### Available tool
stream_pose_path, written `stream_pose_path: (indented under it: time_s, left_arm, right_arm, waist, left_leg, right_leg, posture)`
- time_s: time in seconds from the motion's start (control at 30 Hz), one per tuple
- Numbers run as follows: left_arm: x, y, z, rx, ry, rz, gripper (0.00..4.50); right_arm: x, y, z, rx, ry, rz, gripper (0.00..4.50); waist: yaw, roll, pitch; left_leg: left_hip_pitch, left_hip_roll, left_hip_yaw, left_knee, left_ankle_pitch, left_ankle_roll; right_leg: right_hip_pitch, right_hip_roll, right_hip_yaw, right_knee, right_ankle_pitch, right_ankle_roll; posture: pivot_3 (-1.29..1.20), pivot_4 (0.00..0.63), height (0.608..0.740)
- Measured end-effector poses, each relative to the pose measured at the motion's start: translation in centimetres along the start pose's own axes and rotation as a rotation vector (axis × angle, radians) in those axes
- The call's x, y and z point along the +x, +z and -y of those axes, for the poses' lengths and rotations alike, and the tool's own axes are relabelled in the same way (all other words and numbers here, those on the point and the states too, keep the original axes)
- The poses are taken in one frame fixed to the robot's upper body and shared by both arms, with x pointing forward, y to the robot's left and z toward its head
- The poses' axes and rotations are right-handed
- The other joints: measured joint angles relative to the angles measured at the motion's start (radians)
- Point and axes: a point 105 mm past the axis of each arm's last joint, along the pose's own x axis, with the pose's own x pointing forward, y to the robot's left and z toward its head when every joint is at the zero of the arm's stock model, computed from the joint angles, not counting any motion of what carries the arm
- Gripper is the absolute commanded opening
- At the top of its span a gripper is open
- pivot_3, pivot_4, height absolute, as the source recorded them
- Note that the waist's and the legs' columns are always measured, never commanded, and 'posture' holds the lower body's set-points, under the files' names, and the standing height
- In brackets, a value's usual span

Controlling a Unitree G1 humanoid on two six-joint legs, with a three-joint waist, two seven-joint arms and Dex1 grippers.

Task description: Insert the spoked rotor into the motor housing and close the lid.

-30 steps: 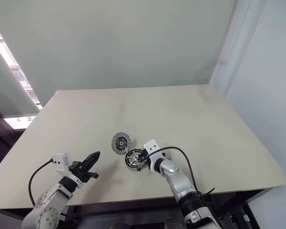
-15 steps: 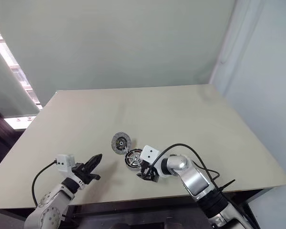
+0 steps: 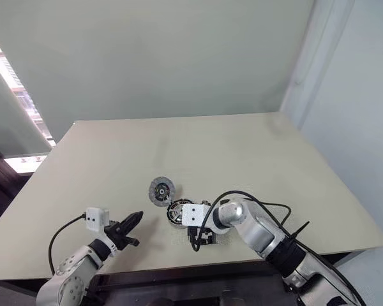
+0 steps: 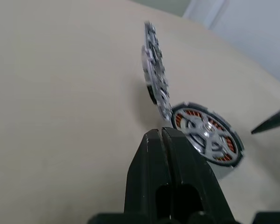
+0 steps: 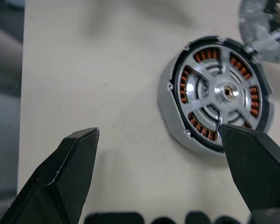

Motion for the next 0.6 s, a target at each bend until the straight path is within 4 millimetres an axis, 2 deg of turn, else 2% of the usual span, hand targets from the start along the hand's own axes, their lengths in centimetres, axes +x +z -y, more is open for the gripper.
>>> stream_pose_path:
  time_s: [0.17,0.53,0.6]
  left_arm:
    - [-0.1,-0.2,-0.1,0.012,0.003,-0.013,0.0]
    - [0.0,-0.4,0.1,0.018,-0.003,-0.021,0.0]
    - [0.0,-0.4,0.1,0.024,0.0,-0.025,0.0]
  right_arm:
    - [0.7,-0.4,-0.1,-0.073,0.054,-0.058,4.47]
    - [1.8,-1.5,0.5,-0.109,0.066,-0.137,4.47]
    - [1.9,-1.5,0.6,-0.111,0.066,-0.141,4.09]
  waist:
    - [0.0,0.0,0.0]
    - [0.0,0.0,0.0]
    - [0.0,0.0,0.0]
  left_leg:
    - [0.0,0.0,0.0,0.0,0.0,0.0]
    - [0.0,0.0,-0.001,0.0,0.0,0.0]
    - [0.0,0.0,-0.001,0.0,0.0,0.0]
  right_leg:
    - [0.0,0.0,0.0,0.0,0.0,0.0]
    - [0.0,0.0,0.0,0.0,0.0,0.0]
    - [0.0,0.0,0.0,0.0,0.0,0.0]
  posture:
    - [0.0,0.0,0.74]
    - [0.0,0.0,0.74]
    - [0.0,0.0,0.74]
